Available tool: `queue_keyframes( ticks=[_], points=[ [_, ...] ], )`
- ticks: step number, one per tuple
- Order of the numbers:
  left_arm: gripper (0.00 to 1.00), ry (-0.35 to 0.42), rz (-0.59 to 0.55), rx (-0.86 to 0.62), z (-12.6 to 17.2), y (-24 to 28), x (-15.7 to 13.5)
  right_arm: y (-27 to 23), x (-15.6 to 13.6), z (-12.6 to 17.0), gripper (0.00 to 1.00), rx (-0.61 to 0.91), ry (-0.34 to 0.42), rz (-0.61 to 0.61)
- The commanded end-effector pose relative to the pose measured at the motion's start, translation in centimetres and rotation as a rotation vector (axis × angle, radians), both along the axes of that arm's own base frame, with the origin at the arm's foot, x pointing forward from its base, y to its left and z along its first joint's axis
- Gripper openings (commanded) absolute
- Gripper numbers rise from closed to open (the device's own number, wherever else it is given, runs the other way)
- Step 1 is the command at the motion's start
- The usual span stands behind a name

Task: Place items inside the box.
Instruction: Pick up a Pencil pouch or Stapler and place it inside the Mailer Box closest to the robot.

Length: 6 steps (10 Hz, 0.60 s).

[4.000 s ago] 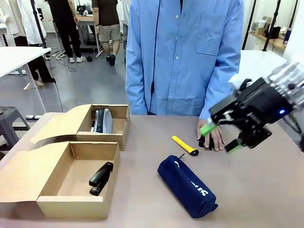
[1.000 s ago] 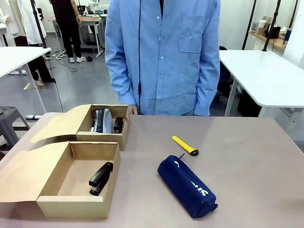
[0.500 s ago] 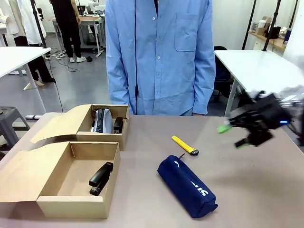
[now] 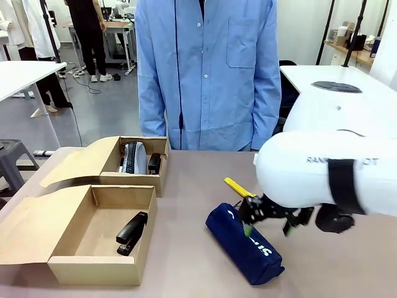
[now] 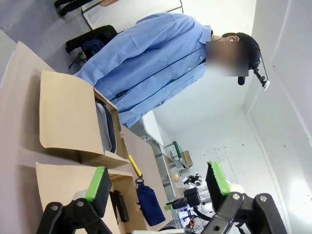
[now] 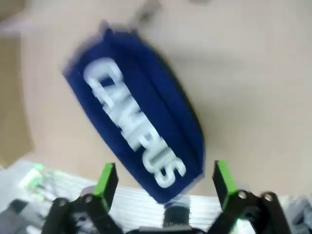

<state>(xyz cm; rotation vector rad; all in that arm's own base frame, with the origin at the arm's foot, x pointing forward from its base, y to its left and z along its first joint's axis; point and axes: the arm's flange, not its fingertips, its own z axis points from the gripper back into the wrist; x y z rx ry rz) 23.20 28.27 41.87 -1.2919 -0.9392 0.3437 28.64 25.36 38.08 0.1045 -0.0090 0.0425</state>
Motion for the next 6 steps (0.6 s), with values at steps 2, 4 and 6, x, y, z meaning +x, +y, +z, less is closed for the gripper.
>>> queue_keyframes(
  ticks=[2, 4, 6],
  points=[
    [1.00, -0.030, 0.005, 0.003, 0.2, -0.1, 0.1, -0.3, -0.3, 4.9, 1.00, 0.068, 0.085, 0.016],
    [1.00, -0.030, 0.005, 0.003, 0.2, -0.1, 0.1, -0.1, -0.6, 5.0, 1.00, 0.131, 0.056, 0.020],
    [1.00, -0.030, 0.005, 0.003, 0.2, -0.1, 0.1, 1.5, -0.8, 3.9, 1.00, 0.136, 0.042, 0.022]
  ],
)
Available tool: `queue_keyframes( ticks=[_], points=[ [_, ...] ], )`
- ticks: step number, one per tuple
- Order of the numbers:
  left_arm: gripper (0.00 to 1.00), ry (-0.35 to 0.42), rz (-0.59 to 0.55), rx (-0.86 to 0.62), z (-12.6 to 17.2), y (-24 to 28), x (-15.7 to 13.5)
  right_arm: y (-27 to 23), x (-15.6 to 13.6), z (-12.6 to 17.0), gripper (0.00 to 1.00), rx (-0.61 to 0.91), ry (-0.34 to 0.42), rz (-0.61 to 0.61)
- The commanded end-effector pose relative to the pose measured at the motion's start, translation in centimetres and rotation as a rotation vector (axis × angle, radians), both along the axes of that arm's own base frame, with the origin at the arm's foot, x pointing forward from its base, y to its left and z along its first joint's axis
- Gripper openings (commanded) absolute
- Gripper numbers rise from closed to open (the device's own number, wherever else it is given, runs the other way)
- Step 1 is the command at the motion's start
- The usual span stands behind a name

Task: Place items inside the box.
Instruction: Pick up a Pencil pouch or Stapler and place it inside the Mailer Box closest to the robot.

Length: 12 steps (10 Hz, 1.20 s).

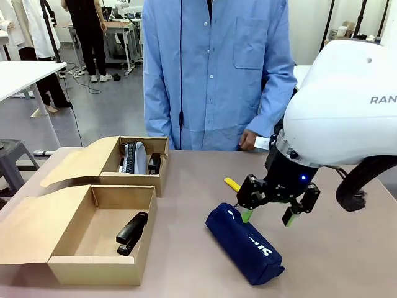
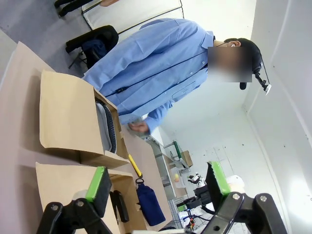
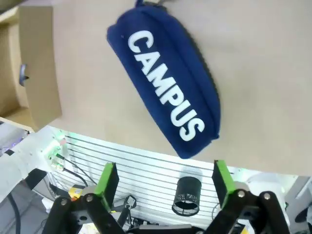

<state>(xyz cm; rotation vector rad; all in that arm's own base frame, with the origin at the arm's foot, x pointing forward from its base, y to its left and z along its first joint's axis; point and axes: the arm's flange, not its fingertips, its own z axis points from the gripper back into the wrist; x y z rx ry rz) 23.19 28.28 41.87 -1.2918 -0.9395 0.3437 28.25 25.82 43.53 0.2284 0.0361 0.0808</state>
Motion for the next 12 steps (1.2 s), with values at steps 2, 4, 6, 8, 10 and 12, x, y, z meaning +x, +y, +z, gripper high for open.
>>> queue_keyframes(
  ticks=[2, 4, 6, 8, 10, 12],
  points=[
    [1.00, -0.029, 0.005, 0.003, 0.2, -0.1, 0.1, 2.1, -0.2, -2.0, 1.00, -0.029, -0.041, -0.074],
    [1.00, -0.029, 0.005, 0.003, 0.2, -0.1, 0.1, 1.1, -0.3, -1.2, 1.00, -0.009, -0.019, -0.016],
    [1.00, -0.029, 0.005, 0.003, 0.2, -0.1, 0.1, 1.1, -0.3, -1.2, 1.00, -0.009, -0.019, -0.016],
    [1.00, -0.029, 0.005, 0.003, 0.2, -0.1, 0.1, 1.1, -0.3, -1.2, 1.00, -0.009, -0.019, -0.016],
    [1.00, -0.029, 0.005, 0.003, 0.2, -0.1, 0.1, 2.1, -0.1, -2.0, 1.00, -0.049, 0.004, -0.004],
    [1.00, -0.029, 0.005, 0.003, 0.2, -0.1, 0.1, 3.2, 0.7, -2.6, 1.00, -0.125, -0.014, 0.149]
  ],
)
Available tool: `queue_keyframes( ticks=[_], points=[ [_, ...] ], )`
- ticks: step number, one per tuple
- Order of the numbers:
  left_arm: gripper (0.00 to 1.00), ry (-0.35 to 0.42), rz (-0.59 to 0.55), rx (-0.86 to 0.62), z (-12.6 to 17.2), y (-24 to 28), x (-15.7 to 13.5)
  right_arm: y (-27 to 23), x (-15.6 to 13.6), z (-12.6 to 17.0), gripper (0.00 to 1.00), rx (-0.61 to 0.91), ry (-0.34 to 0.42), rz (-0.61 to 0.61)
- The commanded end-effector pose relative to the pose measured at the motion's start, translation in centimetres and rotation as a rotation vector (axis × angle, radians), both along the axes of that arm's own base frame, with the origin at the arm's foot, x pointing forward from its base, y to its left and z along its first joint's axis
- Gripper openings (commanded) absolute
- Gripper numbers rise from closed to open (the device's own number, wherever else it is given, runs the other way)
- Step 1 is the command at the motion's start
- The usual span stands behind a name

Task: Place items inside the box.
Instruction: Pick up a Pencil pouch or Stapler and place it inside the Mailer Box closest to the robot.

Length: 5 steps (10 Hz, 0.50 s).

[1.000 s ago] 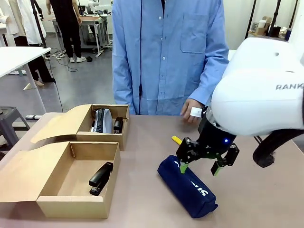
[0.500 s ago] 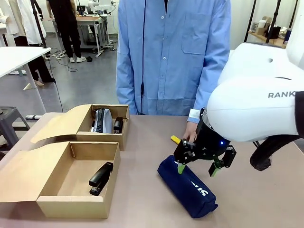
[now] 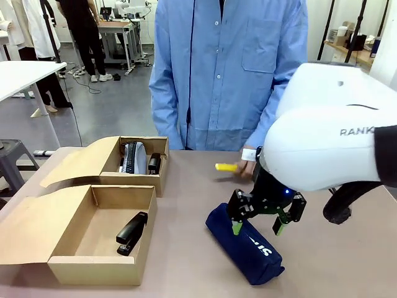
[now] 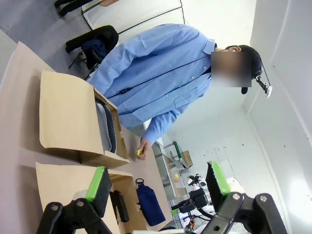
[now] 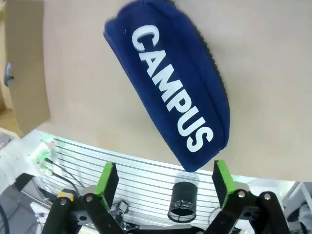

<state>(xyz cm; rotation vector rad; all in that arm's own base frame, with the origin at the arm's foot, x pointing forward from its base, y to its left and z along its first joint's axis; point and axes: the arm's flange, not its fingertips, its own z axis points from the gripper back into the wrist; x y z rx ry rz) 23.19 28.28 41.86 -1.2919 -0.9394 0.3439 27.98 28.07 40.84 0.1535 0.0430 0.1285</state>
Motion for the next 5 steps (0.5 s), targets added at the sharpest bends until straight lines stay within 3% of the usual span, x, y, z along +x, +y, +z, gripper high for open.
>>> queue_keyframes(
  ticks=[1, 2, 5],
  points=[
    [1.00, -0.030, 0.005, 0.003, 0.2, -0.1, 0.1, 1.4, 1.3, -0.3, 1.00, -0.049, -0.021, 0.222],
    [1.00, -0.030, 0.005, 0.003, 0.2, -0.1, 0.1, 1.8, 1.5, -0.7, 1.00, -0.039, -0.022, 0.328],
    [1.00, -0.030, 0.005, 0.003, 0.2, -0.1, 0.1, 2.2, 2.0, -1.8, 1.00, -0.006, -0.074, 0.359]
  ],
)
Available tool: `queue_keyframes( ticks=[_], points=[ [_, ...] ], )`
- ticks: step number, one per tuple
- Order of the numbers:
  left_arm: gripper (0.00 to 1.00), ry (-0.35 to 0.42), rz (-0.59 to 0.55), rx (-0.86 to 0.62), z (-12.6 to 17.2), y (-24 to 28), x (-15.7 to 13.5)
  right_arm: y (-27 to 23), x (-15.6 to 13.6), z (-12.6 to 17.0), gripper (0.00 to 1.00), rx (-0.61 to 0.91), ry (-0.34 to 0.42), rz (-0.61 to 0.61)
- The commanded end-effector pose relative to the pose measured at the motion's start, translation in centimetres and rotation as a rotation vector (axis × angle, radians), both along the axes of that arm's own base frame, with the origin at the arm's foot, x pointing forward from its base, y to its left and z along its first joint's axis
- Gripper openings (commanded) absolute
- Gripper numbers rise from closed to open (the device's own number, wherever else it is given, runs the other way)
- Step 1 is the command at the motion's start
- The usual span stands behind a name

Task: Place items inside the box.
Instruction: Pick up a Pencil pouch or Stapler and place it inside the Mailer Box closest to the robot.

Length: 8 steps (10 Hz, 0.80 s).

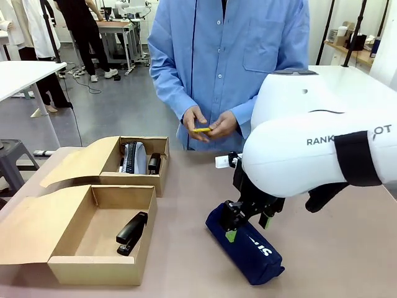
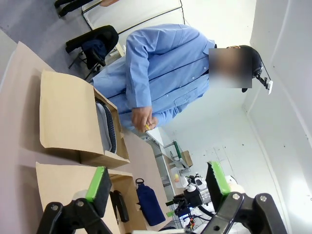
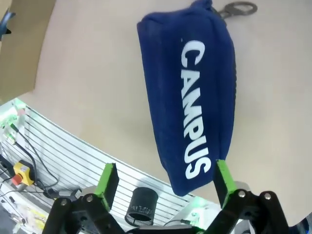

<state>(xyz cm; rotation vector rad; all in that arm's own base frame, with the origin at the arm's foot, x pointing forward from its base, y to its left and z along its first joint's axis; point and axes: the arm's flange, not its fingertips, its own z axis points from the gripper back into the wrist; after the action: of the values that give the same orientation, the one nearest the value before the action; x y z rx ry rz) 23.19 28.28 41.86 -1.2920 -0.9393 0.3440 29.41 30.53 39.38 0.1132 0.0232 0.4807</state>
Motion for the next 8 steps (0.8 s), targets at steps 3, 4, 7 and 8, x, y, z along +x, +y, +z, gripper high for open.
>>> queue_keyframes(
  ticks=[3, 4, 7, 8],
  points=[
    [1.00, -0.030, 0.005, 0.004, 0.2, -0.1, 0.1, 0.2, 1.0, -1.1, 1.00, -0.010, -0.051, 0.027],
    [1.00, -0.030, 0.005, 0.004, 0.2, -0.1, 0.1, 0.3, 1.8, -2.5, 1.00, -0.054, -0.055, 0.002],
    [1.00, -0.030, 0.005, 0.004, 0.2, -0.1, 0.1, 0.9, 3.2, -7.4, 1.00, -0.083, -0.031, 0.039],
    [1.00, -0.030, 0.005, 0.004, 0.2, -0.1, 0.1, 1.2, 3.4, -8.4, 1.00, -0.093, -0.016, 0.045]
  ],
)
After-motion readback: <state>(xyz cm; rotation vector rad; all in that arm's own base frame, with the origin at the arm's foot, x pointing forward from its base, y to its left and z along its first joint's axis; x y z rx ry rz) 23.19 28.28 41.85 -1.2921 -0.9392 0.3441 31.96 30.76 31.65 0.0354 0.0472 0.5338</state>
